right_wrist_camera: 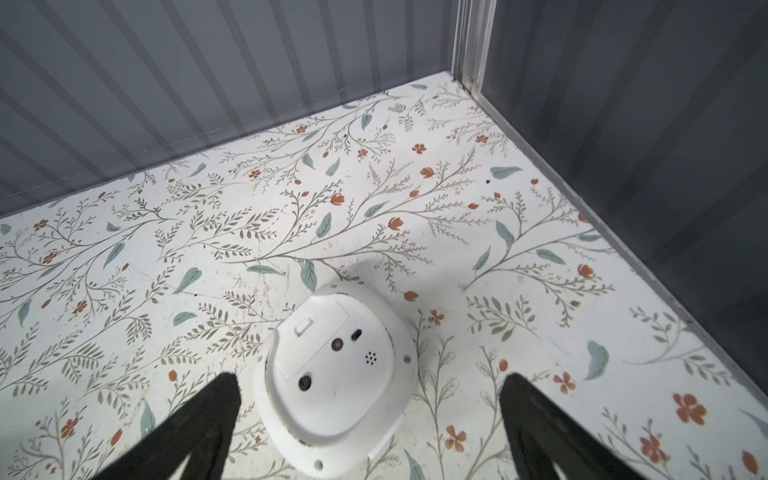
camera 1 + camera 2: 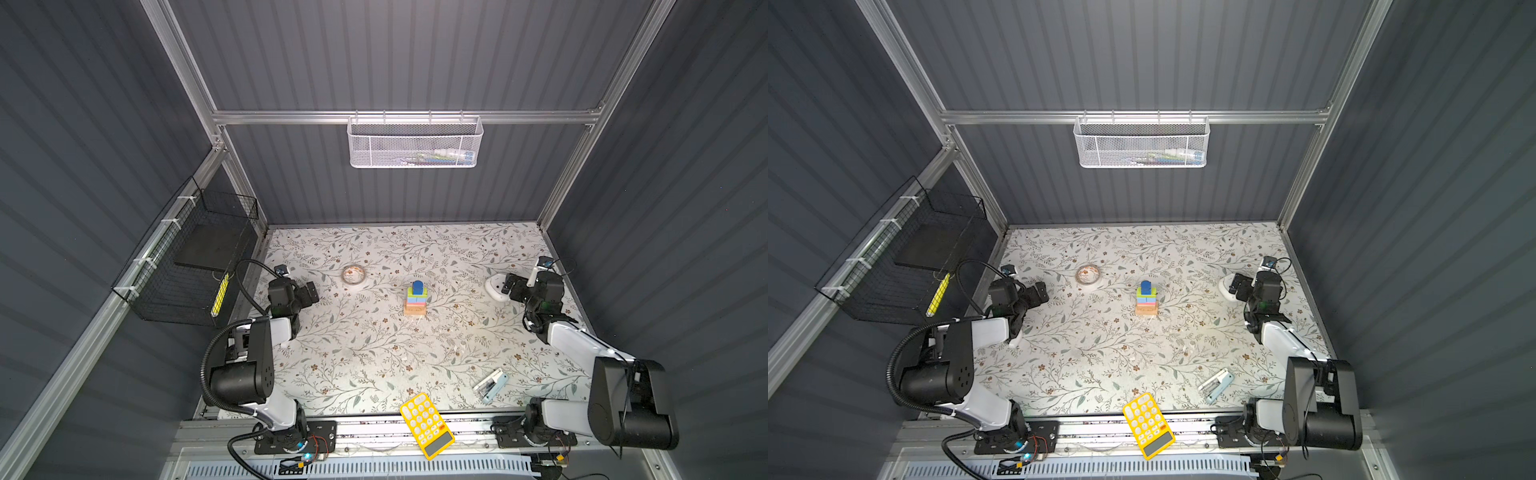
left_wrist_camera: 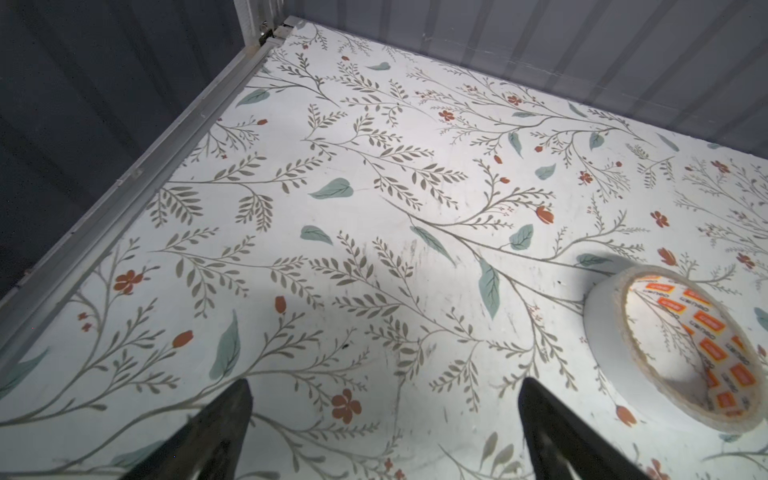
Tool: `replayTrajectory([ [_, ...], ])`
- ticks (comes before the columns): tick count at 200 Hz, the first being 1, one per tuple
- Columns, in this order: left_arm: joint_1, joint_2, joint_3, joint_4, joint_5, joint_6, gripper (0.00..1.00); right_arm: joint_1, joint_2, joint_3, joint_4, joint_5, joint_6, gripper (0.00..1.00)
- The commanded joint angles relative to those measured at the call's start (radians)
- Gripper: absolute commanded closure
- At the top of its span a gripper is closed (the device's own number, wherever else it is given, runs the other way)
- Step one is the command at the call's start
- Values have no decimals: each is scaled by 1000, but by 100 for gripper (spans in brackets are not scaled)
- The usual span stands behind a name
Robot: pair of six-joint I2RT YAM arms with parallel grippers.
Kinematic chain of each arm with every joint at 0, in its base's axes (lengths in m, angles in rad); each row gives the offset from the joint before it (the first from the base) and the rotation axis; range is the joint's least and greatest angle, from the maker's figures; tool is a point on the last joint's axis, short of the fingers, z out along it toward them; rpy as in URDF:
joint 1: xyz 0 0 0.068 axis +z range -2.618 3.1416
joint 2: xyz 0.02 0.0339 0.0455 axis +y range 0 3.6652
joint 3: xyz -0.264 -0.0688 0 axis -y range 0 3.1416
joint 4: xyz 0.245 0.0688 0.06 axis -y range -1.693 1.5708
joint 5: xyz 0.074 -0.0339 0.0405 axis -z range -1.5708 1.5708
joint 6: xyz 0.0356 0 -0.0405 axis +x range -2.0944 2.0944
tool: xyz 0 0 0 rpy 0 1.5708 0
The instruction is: Build the wood block tower
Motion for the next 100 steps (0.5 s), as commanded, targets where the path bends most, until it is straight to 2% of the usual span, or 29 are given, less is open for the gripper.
replayTrajectory([
  [1,-5,33,-73,218,48,49,0,4,15,-49,139,35,-49,1],
  [23,-67,21,-150,337,18,118,0,4,43,-111,277,57,-53,1],
  [44,-117,117,-180,509,-2,176,0,5,87,-168,431,62,-59,1],
  [58,-118,85,-131,344,-15,169,0,8,82,-182,443,49,-65,1],
  [69,-119,115,-113,370,-3,173,0,8,87,-185,456,46,-67,1],
  [77,-118,104,-86,287,9,181,0,7,91,-183,457,26,-74,1],
  [100,-121,109,-87,299,5,181,0,7,111,-189,481,-75,-109,1],
])
